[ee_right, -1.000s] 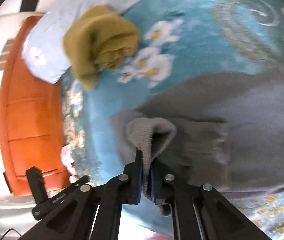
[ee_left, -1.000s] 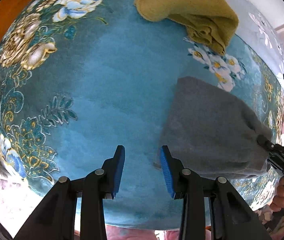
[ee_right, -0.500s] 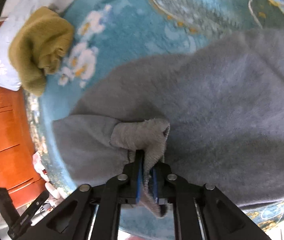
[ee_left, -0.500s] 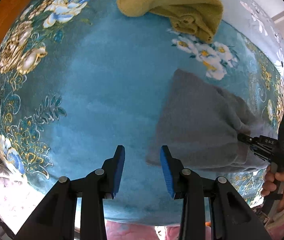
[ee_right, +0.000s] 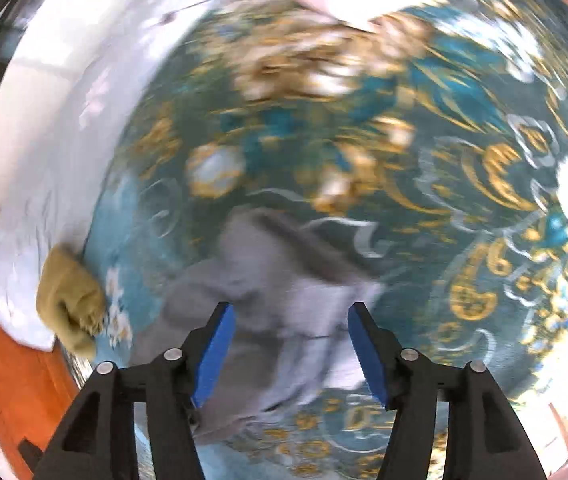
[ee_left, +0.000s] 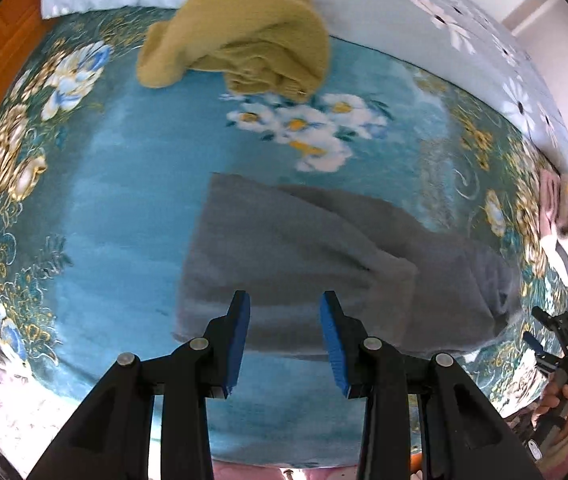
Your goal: Fold clothes
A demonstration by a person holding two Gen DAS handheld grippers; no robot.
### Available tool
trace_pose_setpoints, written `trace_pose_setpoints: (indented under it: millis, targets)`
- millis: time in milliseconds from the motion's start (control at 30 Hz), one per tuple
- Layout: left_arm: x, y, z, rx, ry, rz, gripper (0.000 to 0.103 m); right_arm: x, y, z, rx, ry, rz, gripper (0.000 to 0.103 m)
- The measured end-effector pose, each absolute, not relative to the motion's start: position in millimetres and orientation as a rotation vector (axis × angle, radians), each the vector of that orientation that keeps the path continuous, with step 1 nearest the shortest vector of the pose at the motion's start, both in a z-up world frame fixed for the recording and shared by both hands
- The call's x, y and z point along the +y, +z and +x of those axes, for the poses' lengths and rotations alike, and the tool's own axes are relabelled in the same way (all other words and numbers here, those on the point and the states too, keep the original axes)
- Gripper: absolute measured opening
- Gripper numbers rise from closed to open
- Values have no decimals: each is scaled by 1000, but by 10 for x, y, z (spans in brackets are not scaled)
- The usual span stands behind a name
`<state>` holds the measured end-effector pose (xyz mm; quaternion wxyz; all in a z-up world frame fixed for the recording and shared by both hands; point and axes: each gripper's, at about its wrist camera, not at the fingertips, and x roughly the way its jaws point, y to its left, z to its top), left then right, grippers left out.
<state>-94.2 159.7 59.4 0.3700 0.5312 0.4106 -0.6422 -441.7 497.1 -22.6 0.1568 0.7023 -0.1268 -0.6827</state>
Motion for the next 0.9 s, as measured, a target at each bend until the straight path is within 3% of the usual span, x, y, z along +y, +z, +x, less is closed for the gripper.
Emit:
trace_pose_setpoints:
  millis: [133,533,600,700,900]
  targets:
    - [1839,563,-1085,1055,-1622,1390,37,5080,-514,-4471,-429,-1847,2066,72]
    - [2110,714,-883,1019,-1482,1362,37,5077,-968,-4522,-436,-1742,2144,71]
    - [2119,731,-841,1025,-1455,1350,37,5086,-983,-4513,-468,-1733,2145,62]
    - [2117,776,-821,1033,-1437,1325,37,5105,-995,-4494,-516,-1725,2163,57]
    - [2098,855,-859,1024,-1455,1306,37,5099,-893,-4484,-555,-1702,2145,28]
